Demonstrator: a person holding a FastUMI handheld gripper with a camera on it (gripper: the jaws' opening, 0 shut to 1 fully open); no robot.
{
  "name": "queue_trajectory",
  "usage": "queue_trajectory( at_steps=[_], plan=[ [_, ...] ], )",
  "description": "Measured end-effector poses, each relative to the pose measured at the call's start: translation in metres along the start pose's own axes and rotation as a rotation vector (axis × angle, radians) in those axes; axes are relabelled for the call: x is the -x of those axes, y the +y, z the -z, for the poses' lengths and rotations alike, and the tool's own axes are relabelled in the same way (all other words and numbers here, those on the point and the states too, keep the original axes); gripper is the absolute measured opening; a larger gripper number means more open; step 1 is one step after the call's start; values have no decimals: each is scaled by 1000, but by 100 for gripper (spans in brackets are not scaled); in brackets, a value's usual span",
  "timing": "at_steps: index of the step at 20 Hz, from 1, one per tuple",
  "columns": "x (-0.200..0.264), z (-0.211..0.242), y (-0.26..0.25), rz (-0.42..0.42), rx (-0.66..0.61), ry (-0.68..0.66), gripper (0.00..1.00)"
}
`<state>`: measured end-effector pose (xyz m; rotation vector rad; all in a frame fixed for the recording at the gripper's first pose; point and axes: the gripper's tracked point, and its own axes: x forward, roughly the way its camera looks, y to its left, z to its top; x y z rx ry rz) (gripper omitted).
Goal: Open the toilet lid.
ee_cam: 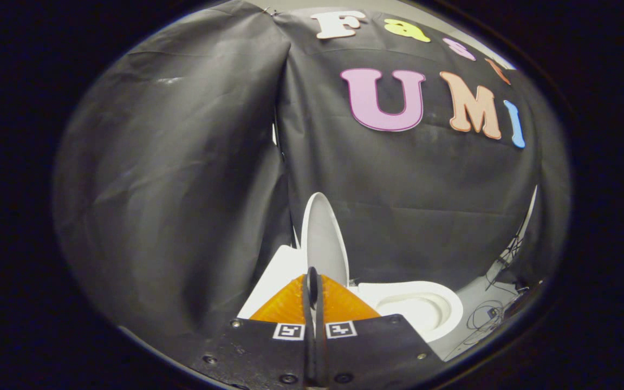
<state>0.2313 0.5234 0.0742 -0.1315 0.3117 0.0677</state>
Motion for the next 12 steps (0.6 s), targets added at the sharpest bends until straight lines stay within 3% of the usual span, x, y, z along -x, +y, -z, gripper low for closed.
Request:
queue_trajectory(
  at_steps=[2,7,12],
  plan=[
    [-1,0,1,-16,5,-1,0],
    [0,1,5,-103,-20,6,13],
    [19,-21,-12,-144,19,-90,19]
  ],
)
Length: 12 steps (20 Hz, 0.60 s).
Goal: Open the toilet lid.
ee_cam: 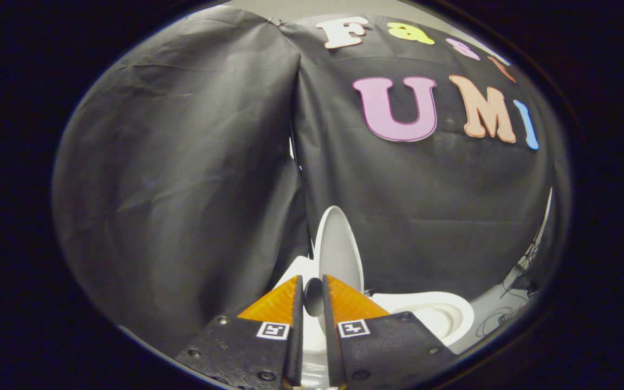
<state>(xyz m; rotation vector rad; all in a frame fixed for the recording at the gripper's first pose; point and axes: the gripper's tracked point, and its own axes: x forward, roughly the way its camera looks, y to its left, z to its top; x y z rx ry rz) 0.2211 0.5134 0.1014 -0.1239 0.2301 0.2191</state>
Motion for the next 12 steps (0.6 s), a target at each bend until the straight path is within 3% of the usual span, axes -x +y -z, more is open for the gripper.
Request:
queue_trajectory(
  at_steps=[6,12],
  plan=[
    [23,-43,-37,-23,-2,-144,23],
    [59,-86,-110,67,83,-323,25]
  ],
)
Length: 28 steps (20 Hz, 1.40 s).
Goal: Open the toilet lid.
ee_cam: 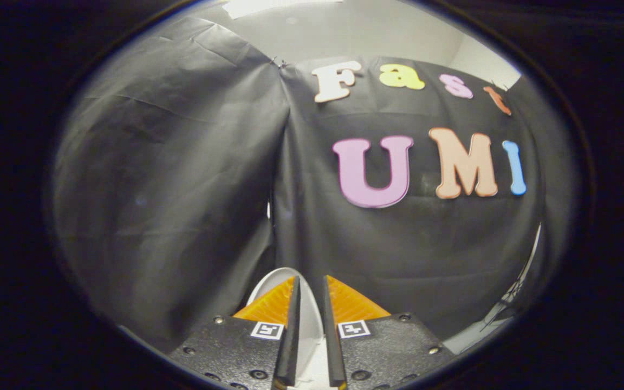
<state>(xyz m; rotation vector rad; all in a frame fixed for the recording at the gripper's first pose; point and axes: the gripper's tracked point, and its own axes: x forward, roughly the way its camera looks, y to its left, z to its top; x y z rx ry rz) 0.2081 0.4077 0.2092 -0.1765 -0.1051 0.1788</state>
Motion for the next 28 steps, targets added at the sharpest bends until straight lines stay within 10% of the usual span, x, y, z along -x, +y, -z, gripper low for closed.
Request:
queue_trajectory(
  at_steps=[28],
  plan=[
    [193,14,-251,267,170,-161,48]
  ],
)
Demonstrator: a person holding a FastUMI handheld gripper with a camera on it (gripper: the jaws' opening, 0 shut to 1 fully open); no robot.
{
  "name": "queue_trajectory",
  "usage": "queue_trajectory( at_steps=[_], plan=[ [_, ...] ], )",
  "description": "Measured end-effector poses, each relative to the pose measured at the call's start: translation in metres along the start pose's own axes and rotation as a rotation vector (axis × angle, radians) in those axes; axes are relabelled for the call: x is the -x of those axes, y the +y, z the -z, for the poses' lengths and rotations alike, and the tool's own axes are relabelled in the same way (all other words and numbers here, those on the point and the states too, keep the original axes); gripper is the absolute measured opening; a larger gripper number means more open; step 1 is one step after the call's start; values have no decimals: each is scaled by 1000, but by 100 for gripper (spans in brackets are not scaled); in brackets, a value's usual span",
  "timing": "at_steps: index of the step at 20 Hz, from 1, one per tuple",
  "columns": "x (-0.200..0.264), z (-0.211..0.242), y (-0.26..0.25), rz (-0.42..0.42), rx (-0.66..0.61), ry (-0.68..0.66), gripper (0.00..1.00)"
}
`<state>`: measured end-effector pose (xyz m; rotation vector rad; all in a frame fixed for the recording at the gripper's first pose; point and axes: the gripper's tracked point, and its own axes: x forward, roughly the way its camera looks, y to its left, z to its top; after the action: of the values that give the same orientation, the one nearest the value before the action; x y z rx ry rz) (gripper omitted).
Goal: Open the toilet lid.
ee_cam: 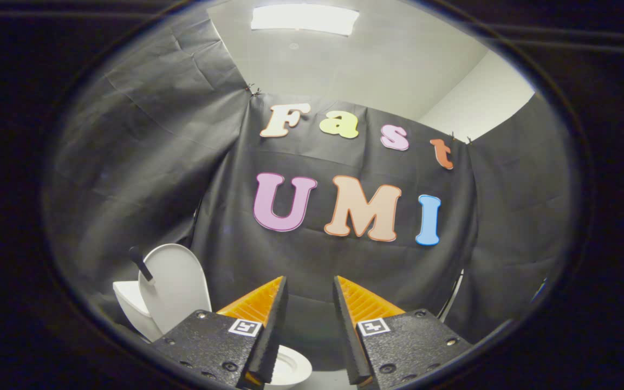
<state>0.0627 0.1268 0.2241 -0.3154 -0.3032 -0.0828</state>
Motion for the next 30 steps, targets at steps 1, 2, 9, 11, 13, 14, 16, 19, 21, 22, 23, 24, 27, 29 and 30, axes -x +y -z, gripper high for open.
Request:
queue_trajectory(
  at_steps=[1,2,9,11,13,14,16,19,21,22,23,24,27,29,30],
  plan=[
    [7,4,-11,14,1,4,49],
    [14,9,-21,26,-4,12,50],
    [56,42,-61,38,-143,30,58],
    [68,57,-65,45,-159,56,62],
    [78,71,-70,50,-171,82,66],
    [82,75,-71,50,-177,91,68],
    [89,81,-72,48,-189,95,73],
    [92,91,-71,37,-202,110,83],
    [94,99,-69,26,-204,135,91],
    [96,99,-68,19,-205,137,92],
    [97,98,-68,14,-207,133,93],
    [97,98,-67,7,-209,130,93],
    [98,101,-62,-16,-223,137,94],
    [99,103,-64,-11,-221,139,94],
    [98,103,-65,-11,-221,140,94]
  ],
)
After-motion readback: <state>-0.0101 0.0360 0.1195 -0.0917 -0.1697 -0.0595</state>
